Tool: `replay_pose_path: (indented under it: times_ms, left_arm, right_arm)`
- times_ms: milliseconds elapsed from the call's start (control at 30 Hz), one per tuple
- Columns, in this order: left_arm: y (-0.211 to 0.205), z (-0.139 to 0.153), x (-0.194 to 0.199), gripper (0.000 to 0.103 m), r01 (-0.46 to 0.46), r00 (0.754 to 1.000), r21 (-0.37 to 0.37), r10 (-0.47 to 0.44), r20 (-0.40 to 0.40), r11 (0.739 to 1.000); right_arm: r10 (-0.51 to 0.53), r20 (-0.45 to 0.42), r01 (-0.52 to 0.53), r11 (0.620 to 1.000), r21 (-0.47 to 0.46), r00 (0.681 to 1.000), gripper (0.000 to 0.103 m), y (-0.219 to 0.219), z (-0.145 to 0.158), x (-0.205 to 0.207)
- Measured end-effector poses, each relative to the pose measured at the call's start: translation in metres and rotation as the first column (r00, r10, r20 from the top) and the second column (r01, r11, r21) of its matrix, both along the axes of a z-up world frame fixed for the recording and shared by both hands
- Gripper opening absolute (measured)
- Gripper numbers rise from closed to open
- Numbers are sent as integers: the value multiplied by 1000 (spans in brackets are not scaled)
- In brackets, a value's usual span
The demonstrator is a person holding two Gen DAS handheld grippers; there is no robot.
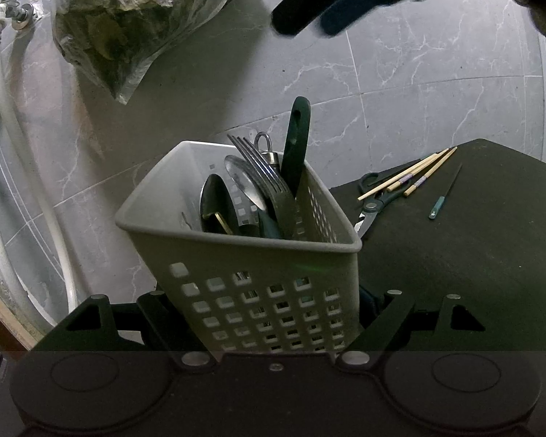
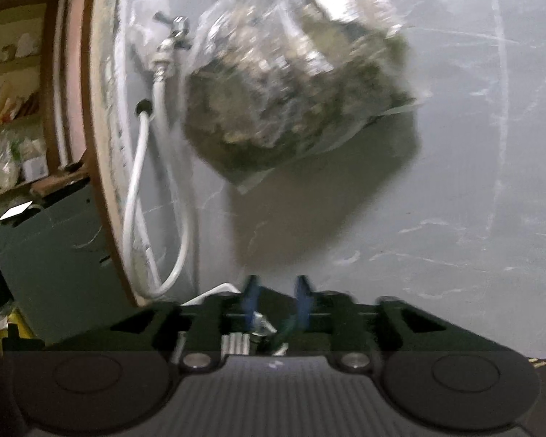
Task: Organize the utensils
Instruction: 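Move the right tool back over the table toward the chopsticks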
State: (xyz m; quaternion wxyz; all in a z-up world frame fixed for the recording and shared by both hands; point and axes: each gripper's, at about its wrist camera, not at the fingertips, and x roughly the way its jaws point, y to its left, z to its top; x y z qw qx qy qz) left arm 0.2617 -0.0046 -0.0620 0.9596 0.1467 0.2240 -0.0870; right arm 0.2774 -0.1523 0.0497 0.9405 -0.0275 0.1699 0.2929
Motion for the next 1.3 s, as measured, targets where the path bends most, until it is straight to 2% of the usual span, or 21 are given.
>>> replay_pose_path:
  times_ms: [33,100,200,267,367,467,567,700,833,1000,1167,1300]
  left_arm:
    - [0,0,0,83,0,1000,0,0,0,1000]
    - [0,0,0,83,0,1000,1,0,-2,1000]
    - [0,0,-1,83,-1,1000,-1,1,0,1000]
    - [-1,0,-2,83,-4,1000,-2,4,2,1000]
    - [-1,-1,-2,83,-4,1000,-4,4,5,1000]
    - [-1,-1,-3,83,-3,1000,-4,3,5,1000]
    - [-1,-1,-3,83,-3,1000,-4,3,4,1000]
    - [0,-1,-3,83,-1,1000,-3,1,2,1000]
    - [0,0,-3,83,1,1000,-4,-1,1,1000]
    - [0,0,-3,83,3,1000,-2,-3,-1,1000]
    - [1,1,-3,83,4,1000,0,-4,-7,1000]
    - [0,2,-2,83,3,1000,3,-3,-14,1000]
  right_arm:
    - [-19,3,19,1000,11,1000,51,-7,0,-2]
    - [-58,4,58,998,30,998,58,-21,-1,-5]
    - [-133,-12,134,990,47,991,74,-44,-3,-8]
    - [-184,-25,185,982,46,983,90,-58,-5,-10]
    - [-263,-56,265,964,26,963,97,-80,-11,-11]
    - [-349,-94,350,937,-9,932,100,-100,-22,-10]
    - [-441,-136,438,897,-54,887,102,-119,-39,-10]
    - [-546,-230,535,837,-115,805,102,-147,-65,-10]
    - [-611,-350,619,778,-105,710,102,-176,-89,-16]
    - [-672,-414,692,710,-126,614,102,-198,-115,-28]
    - [-693,-451,735,669,-113,562,102,-211,-133,-38]
    - [-681,-482,741,665,-93,551,102,-220,-145,-44]
